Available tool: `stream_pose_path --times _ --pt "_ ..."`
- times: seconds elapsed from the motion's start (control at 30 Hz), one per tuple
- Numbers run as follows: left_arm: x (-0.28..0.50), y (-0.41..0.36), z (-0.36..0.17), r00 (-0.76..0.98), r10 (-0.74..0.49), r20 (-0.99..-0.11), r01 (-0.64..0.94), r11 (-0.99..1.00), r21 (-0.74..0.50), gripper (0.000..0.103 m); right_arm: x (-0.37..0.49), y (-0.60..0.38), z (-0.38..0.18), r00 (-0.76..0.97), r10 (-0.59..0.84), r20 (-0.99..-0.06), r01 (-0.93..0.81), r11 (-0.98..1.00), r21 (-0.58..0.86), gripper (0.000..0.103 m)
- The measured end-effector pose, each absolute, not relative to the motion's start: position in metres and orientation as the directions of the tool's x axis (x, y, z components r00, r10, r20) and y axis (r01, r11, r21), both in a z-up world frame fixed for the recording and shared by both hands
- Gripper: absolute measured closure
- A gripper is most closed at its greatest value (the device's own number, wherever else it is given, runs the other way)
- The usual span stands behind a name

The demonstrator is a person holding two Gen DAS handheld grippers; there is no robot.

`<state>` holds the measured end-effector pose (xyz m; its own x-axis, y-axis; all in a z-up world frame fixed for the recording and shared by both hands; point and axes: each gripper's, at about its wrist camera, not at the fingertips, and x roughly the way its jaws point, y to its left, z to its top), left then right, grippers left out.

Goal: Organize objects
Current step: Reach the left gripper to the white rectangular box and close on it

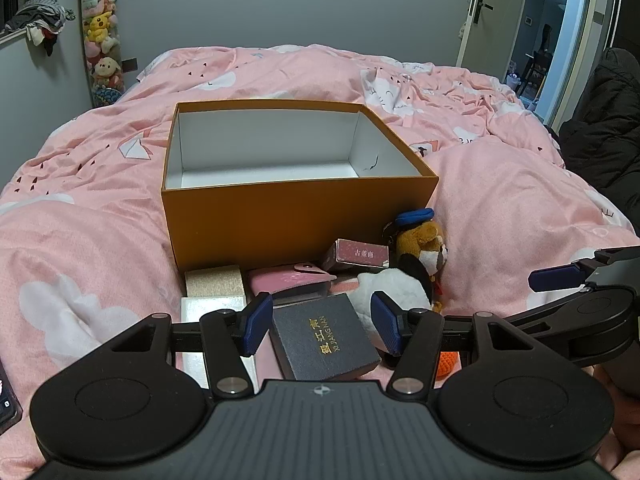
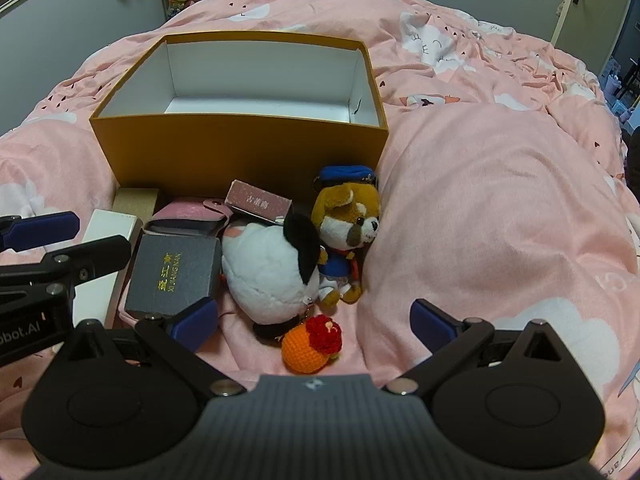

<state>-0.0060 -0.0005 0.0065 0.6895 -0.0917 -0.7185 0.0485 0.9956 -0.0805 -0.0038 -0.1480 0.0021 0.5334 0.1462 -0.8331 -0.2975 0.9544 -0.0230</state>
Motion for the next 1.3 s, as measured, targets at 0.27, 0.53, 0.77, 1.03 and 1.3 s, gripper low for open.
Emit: stream_pose_path --times 0.27,0.53,0.77,1.03,1.3 --pt "-0.007 0.000 0.006 0.687 -0.090 -0.722 0.048 0.996 -0.078 0.036 -0.003 -0.148 0.002 0.530 0.148 -0.835 -0.297 0.955 -0.019 0.001" --pt "-0.006 0.018 0.009 0.675 -0.072 -0.735 0.015 0.996 -0.084 0.049 -0.002 -0.151 0.007 0.546 0.232 -0.805 -0.345 0.938 0.037 0.001" --pt "-0.002 0.053 0.011 0.649 -0.067 -0.758 -0.051 0.990 -0.131 0.051 0.004 -0.137 0.008 0.567 0.317 -0.761 -0.475 0.880 0.012 0.002" --pt "0.003 0.068 -0.017 0.547 -0.017 -0.837 -0.108 0.990 -0.090 0.045 0.016 -0.093 -0.003 0.422 0.414 -0.807 -0.597 0.797 0.097 0.035" --pt "0.011 0.068 -0.048 0.471 0.020 -0.882 -0.119 0.992 -0.041 0.033 0.020 -0.077 -0.018 0.352 0.450 -0.821 -0.623 0.767 0.153 0.047"
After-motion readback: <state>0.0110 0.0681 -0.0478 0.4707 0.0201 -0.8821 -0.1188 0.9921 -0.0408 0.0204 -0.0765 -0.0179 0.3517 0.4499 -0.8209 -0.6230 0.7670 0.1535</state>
